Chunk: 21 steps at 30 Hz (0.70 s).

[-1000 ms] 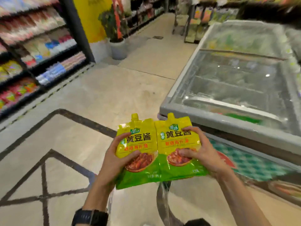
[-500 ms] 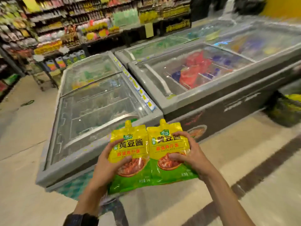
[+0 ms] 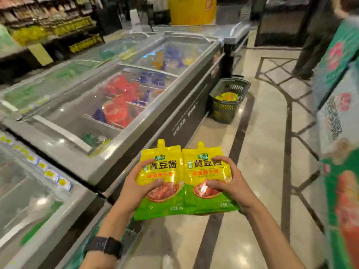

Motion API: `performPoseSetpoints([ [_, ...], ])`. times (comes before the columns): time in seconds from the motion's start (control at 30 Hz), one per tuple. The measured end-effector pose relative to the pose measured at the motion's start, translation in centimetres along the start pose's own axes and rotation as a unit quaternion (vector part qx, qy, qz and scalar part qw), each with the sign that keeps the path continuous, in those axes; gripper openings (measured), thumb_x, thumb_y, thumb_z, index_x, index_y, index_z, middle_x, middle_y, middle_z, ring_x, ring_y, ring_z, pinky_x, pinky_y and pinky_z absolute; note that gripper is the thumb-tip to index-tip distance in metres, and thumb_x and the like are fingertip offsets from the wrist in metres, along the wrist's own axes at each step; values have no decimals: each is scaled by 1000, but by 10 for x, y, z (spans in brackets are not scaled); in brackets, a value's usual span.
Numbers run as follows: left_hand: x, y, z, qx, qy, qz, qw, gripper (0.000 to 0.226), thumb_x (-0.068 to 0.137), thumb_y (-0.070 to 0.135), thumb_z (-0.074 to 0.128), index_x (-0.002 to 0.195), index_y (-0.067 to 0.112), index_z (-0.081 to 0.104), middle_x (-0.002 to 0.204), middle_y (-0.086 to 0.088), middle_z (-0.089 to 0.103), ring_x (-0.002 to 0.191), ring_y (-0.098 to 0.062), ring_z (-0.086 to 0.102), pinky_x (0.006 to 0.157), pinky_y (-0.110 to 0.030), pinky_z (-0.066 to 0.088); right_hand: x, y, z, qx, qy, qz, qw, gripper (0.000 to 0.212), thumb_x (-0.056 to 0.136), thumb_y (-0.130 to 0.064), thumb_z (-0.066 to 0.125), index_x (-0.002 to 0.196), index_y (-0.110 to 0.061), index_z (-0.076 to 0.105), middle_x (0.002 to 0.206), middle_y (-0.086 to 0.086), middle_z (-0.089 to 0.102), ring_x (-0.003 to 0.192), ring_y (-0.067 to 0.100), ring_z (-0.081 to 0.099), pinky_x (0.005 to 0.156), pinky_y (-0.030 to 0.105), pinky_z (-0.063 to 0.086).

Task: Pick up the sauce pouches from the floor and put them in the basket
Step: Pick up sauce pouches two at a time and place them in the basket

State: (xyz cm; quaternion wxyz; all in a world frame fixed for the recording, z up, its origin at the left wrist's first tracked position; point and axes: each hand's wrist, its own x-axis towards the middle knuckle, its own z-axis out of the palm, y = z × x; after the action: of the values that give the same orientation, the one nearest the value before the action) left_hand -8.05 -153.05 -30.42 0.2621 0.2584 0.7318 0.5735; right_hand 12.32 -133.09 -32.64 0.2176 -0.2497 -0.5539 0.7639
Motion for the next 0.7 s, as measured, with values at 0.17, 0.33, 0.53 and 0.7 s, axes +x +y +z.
performPoseSetpoints([
  [0.17,107,-9,23,-25,-84,13,996,65,56,25,94,114,41,68,118,8,69,107,-20,69,94,-41,56,54,-12,-17,-4,90,4,996,63,65,8,79,117,-21,57,108,4,74,92,23,74,66,32,59],
  [0.33,207,-7,41,-39,-151,22,988,66,53,43,89,115,45,67,127,0,66,116,-25,65,98,-47,54,114,-29,-26,-12,154,1,988,66,64,7,80,119,-20,57,112,8,73,94,28,73,66,35,60],
  [0.53,307,0,83,-33,-223,29,974,67,50,47,89,113,47,67,128,3,66,116,-21,64,100,-50,52,174,-42,-59,-1,207,-8,978,80,50,-14,94,121,-20,57,117,9,70,101,32,71,73,39,60],
  [0.7,400,11,138,-46,-269,9,962,77,50,50,94,121,42,66,131,0,65,122,-27,61,103,-56,48,247,-50,-112,16,244,-19,970,73,60,3,88,122,-18,56,118,11,69,103,35,70,73,42,60],
])
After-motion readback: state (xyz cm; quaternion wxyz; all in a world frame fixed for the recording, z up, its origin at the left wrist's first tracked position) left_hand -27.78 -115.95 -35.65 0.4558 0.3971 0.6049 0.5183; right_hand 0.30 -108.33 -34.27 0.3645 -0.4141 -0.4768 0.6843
